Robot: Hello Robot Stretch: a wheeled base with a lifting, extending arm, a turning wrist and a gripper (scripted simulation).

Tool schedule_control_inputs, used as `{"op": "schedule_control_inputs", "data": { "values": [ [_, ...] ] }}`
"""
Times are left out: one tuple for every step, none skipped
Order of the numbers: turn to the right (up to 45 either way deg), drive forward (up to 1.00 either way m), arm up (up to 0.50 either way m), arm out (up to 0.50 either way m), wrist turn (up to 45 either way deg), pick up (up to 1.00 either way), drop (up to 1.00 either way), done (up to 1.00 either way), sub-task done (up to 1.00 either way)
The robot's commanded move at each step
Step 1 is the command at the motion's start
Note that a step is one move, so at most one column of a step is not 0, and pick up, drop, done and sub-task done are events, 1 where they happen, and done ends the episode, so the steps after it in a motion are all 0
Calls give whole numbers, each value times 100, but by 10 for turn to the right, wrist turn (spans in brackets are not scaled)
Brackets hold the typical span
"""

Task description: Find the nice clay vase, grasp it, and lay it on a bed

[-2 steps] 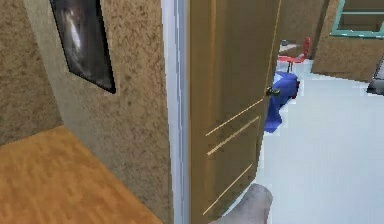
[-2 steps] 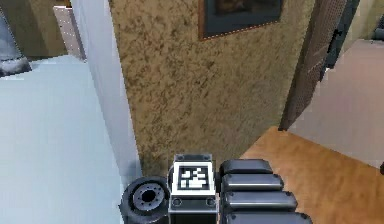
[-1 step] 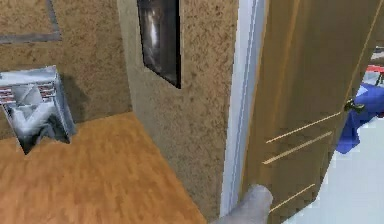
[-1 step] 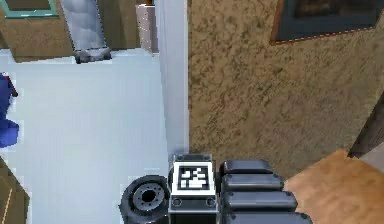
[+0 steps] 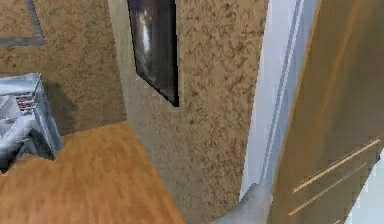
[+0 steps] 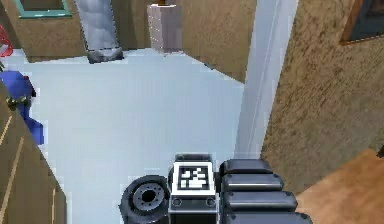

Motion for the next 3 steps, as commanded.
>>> {"op": "schedule_control_inputs", "data": {
  "values": [
    [450, 0, 0, 0, 0, 0, 0, 0, 0],
    [180, 0, 0, 0, 0, 0, 0, 0, 0],
    [30, 0, 0, 0, 0, 0, 0, 0, 0]
  ]
}}
